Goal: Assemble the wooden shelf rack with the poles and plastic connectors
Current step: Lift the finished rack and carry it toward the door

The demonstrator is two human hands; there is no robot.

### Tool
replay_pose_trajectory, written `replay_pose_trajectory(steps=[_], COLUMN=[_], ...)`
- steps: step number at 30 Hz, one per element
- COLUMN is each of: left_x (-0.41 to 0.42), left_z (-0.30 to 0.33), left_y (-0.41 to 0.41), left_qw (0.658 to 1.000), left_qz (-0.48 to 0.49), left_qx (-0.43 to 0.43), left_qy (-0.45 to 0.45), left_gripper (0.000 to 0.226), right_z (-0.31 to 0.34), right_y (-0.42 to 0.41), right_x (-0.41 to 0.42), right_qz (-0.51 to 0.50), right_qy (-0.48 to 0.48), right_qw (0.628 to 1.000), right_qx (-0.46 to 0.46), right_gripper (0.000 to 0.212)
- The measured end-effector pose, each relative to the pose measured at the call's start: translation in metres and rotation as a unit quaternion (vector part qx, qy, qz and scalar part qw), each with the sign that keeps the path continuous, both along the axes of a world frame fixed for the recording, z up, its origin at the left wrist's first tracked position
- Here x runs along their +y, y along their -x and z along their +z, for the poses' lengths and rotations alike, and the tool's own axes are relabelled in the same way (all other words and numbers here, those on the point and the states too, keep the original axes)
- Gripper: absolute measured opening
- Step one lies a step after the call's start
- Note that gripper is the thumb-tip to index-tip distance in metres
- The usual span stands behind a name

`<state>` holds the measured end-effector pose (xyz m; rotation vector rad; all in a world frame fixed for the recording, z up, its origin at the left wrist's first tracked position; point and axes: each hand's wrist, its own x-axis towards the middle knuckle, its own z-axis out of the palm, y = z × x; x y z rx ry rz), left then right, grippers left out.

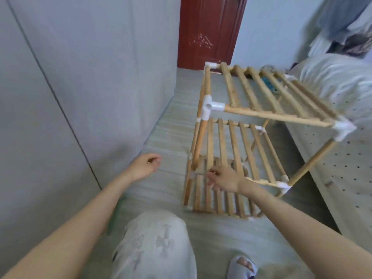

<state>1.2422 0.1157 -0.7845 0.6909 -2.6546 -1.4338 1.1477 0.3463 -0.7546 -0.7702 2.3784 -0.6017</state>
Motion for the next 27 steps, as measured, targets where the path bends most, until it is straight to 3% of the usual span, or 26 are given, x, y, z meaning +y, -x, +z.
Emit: replay_pose_trajectory(steps=[4,7,10,13,15,18,20,24,27], left_x=[0.04,0.062,0.069,0.063,0.055,0.045,0.04,0.028,0.026], left_z=[0.08,0.128,0.156,0.168,0.167,0.165,0.163,0.176,0.2], left_y=[0.026,0.053,0.089,0.14,0.179,0.228,0.243,0.246,0.247], left_qw=[0.991,0.979,0.981,0.989,0.989,0.974,0.965,0.95,0.929], left_qz=[0.027,0.05,0.022,-0.007,-0.007,0.048,0.078,0.114,0.122], left_qx=[0.106,0.162,0.17,0.132,0.096,0.048,0.029,-0.064,-0.161], left_qy=[-0.073,-0.114,-0.086,-0.068,-0.113,-0.215,-0.247,-0.285,-0.31], left_gripper=[0.032,0.034,0.042,0.054,0.051,0.048,0.054,0.063,0.069], right_z=[0.079,0.128,0.158,0.163,0.158,0.151,0.15,0.171,0.196], right_y=[0.003,0.019,0.059,0.122,0.173,0.238,0.26,0.272,0.278], right_x=[0.048,0.077,0.095,0.103,0.105,0.106,0.109,0.119,0.12], right_qz=[-0.037,-0.065,-0.096,-0.122,-0.146,-0.215,-0.284,-0.357,-0.421], right_qy=[0.108,0.177,0.179,0.118,0.033,-0.051,-0.028,0.002,0.012], right_qw=[0.992,0.964,0.922,0.905,0.917,0.939,0.94,0.933,0.898], right_qx=[0.059,0.19,0.33,0.39,0.37,0.264,0.188,0.042,-0.125], right_gripper=[0.021,0.024,0.026,0.033,0.04,0.056,0.062,0.045,0.041])
